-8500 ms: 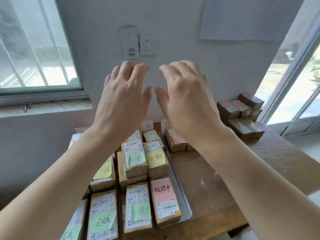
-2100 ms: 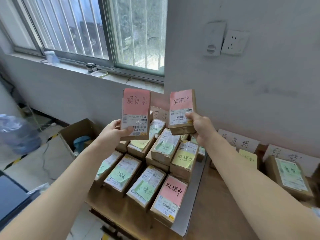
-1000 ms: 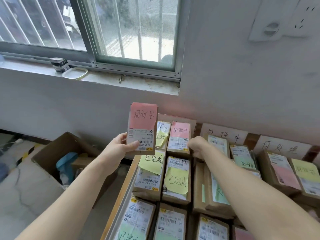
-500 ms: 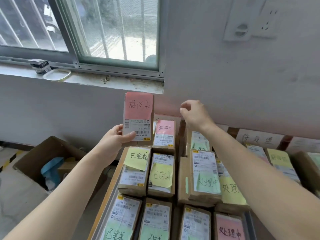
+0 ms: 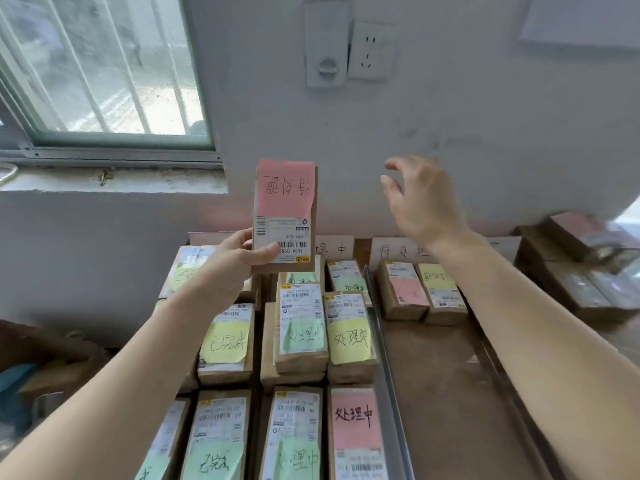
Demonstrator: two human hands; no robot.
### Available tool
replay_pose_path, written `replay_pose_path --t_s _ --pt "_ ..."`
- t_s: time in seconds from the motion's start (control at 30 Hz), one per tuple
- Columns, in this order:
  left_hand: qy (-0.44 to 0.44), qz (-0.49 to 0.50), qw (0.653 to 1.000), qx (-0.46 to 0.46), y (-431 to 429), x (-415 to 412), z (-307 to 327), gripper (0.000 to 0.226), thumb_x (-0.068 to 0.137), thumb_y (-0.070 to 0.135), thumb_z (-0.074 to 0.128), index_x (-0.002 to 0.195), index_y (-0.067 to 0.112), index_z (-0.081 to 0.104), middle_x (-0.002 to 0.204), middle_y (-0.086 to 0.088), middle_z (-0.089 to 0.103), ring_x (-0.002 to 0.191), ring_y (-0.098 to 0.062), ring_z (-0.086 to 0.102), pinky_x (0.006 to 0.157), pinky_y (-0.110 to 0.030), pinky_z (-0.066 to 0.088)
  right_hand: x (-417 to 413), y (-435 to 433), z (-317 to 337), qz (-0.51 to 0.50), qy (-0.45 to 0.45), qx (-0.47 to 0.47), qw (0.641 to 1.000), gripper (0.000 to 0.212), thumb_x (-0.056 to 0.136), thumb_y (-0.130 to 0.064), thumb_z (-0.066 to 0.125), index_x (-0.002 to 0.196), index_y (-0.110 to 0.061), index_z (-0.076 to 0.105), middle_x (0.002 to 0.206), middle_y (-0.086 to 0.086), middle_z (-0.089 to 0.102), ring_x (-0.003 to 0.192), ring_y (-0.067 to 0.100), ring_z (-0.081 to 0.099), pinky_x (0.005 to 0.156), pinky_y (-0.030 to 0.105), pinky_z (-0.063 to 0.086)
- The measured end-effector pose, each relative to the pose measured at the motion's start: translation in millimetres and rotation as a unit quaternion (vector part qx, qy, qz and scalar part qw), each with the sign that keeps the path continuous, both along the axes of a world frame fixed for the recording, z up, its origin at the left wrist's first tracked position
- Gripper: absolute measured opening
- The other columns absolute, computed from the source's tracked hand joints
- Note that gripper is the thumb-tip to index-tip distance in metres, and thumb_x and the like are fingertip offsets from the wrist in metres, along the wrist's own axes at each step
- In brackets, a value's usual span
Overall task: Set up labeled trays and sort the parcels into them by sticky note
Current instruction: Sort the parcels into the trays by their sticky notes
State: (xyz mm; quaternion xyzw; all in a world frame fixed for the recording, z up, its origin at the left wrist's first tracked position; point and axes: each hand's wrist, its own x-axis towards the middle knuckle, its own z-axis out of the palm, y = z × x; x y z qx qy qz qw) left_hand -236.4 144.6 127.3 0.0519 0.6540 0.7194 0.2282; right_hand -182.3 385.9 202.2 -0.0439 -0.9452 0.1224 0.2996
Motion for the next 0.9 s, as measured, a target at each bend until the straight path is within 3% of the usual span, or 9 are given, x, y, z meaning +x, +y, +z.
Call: replay_pose_path --t_s 0.07,0.23,0.4,0.47,0.6,0.67,0.73,0.8,0.9 --pt "0.003 -0.004 1.000 0.004 19.2 9.6 3.8 0.048 0.082 0.005 0.064 0.127 0.004 0.048 0.113 -0.012 0.067 0.101 -0.024 0.067 0.086 -0.032 0.051 18.1 18.9 5.5 -0.005 0.019 0.011 1.000 0.029 0.094 -0.014 0.052 0.118 0.000 0.061 0.115 0.017 0.063 0.112 0.033 0.052 0.096 0.042 0.040" --pt "0.028 -0.021 0.999 0.008 84.4 44.7 17.9 0.040 0.085 0.006 0.061 0.123 0.007 0.051 0.110 -0.009 0.068 0.099 -0.020 0.067 0.077 -0.026 0.050 68.1 74.6 17.7 -0.017 0.063 0.043 0.997 0.027 0.093 -0.012 0.053 0.116 0.000 0.062 0.113 0.015 0.065 0.111 0.031 0.055 0.095 0.041 0.041" --pt "0.030 -0.026 0.999 0.005 147.2 84.5 10.1 0.041 0.086 0.006 0.062 0.125 0.006 0.051 0.113 -0.009 0.068 0.104 -0.021 0.065 0.094 -0.033 0.048 108.8 126.2 16.9 -0.012 0.067 0.059 0.996 0.027 0.095 -0.014 0.053 0.118 -0.001 0.061 0.115 0.015 0.064 0.111 0.028 0.054 0.095 0.035 0.039" --pt "0.023 -0.022 0.999 -0.008 167.9 100.5 3.5 0.037 0.086 0.006 0.062 0.122 0.007 0.052 0.112 -0.008 0.068 0.102 -0.019 0.066 0.091 -0.029 0.050 120.2 142.7 13.7 -0.009 0.057 0.060 0.997 0.028 0.095 -0.015 0.052 0.119 -0.002 0.060 0.116 0.014 0.063 0.113 0.028 0.053 0.096 0.034 0.038" --pt "-0.007 -0.071 0.991 -0.116 203.6 126.5 -20.1 0.018 0.087 0.011 0.064 0.103 0.016 0.059 0.105 0.001 0.069 0.093 -0.011 0.064 0.092 -0.028 0.047 136.3 165.5 5.8 -0.008 0.041 0.054 0.998 0.030 0.095 -0.016 0.051 0.121 -0.004 0.059 0.118 0.012 0.062 0.116 0.028 0.051 0.098 0.038 0.037" --pt "-0.027 -0.090 0.980 -0.177 215.7 132.2 -37.6 0.025 0.085 0.020 0.069 0.107 0.014 0.057 0.100 0.003 0.069 0.090 -0.010 0.063 0.090 -0.028 0.046 144.0 170.8 2.1 -0.010 0.036 0.048 0.998 0.030 0.095 -0.016 0.050 0.122 -0.005 0.058 0.119 0.011 0.062 0.116 0.027 0.051 0.099 0.036 0.036" --pt "-0.072 -0.081 0.975 -0.195 226.4 134.7 -56.1 0.038 0.082 0.024 0.071 0.113 0.011 0.056 0.104 -0.001 0.070 0.091 -0.013 0.065 0.071 -0.025 0.051 152.3 174.3 -1.8 -0.014 0.029 0.045 0.998 0.030 0.096 -0.016 0.050 0.122 -0.005 0.058 0.120 0.011 0.062 0.116 0.026 0.051 0.099 0.036 0.036" --pt "-0.099 -0.090 0.967 -0.219 233.6 138.4 -71.7 0.033 0.084 0.023 0.069 0.112 0.009 0.059 0.102 -0.002 0.071 0.086 -0.013 0.066 0.055 -0.019 0.046 160.0 177.4 -5.7 -0.022 0.022 0.045 0.998 0.030 0.096 -0.015 0.050 0.121 -0.004 0.059 0.118 0.013 0.062 0.115 0.027 0.052 0.098 0.037 0.036" --pt "-0.125 -0.101 0.951 -0.263 242.7 139.6 -99.2 0.039 0.082 0.025 0.071 0.116 0.009 0.060 0.104 -0.004 0.070 0.093 -0.018 0.066 0.073 -0.028 0.053 171.0 179.6 -13.6 -0.026 0.012 0.053 0.998 0.027 0.094 -0.014 0.052 0.118 -0.002 0.061 0.112 0.014 0.064 0.109 0.030 0.055 0.095 0.040 0.039"
